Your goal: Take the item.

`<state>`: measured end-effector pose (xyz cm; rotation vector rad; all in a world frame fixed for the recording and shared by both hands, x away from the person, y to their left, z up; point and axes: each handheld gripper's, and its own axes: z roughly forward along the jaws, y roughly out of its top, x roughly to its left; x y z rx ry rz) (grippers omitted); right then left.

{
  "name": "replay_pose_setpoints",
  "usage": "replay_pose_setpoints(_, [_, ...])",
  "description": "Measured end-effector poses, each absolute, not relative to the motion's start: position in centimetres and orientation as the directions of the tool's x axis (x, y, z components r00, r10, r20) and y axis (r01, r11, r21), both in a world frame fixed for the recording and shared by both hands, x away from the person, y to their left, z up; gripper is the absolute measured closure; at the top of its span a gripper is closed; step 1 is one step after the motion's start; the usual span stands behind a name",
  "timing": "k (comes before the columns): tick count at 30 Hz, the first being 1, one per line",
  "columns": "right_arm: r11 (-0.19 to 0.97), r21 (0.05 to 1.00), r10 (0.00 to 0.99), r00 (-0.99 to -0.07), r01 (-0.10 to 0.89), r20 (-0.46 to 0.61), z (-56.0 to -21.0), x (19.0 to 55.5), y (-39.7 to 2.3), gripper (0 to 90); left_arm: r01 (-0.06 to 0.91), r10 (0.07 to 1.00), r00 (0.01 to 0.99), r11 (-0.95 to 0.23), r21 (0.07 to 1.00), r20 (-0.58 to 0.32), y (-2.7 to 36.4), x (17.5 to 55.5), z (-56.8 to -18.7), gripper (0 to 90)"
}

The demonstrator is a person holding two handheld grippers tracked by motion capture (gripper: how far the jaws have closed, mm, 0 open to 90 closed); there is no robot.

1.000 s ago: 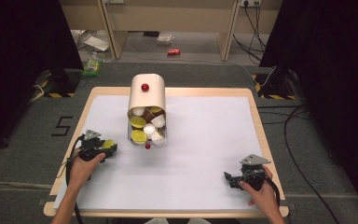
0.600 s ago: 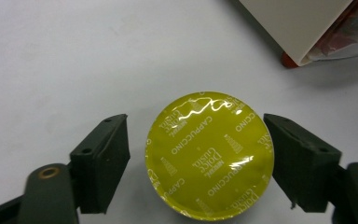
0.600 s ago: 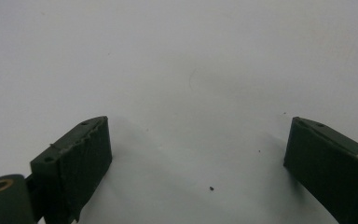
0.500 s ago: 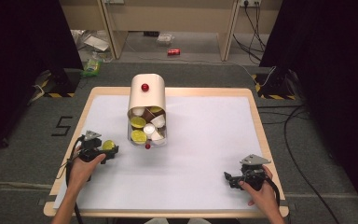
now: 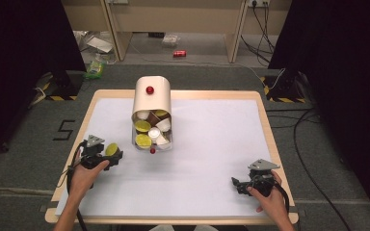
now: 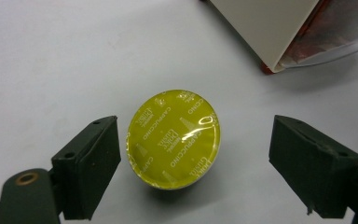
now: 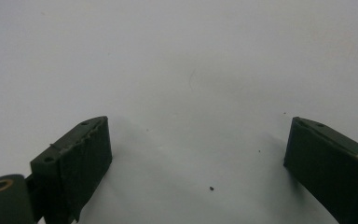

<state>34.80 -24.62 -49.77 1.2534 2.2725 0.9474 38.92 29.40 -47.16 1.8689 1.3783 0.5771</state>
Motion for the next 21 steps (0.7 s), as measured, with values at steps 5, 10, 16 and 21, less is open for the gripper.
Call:
replay_pose_setpoints(5, [0.377, 0.710, 0.847, -0.532, 0.595, -0.004, -49.8, 34.8, -24.6, 7.8, 0.606, 0.943, 0.326, -0.149, 0.781, -0.073, 29.5, 38.3, -46.9, 16.3])
replay_pose_setpoints(10, [0.378, 0.712, 0.846, -0.533, 0.591, -0.006, -49.8, 34.8, -24.6, 7.7, 0.599, 0.941, 0.329, -0.146, 0.787, -0.075, 29.5, 37.6, -46.7, 16.3])
replay_pose_setpoints(16, [0.377, 0.712, 0.846, -0.532, 0.592, -0.005, -49.8, 34.8, -24.6, 7.8, 0.596, 0.937, 0.339, -0.146, 0.789, -0.083, 29.4, 37.0, -46.6, 16.1])
replay_pose_setpoints(21, [0.378, 0.712, 0.846, -0.534, 0.591, -0.006, -49.8, 34.8, -24.6, 7.8, 0.594, 0.936, 0.341, -0.142, 0.792, -0.087, 29.3, 36.6, -46.7, 16.0])
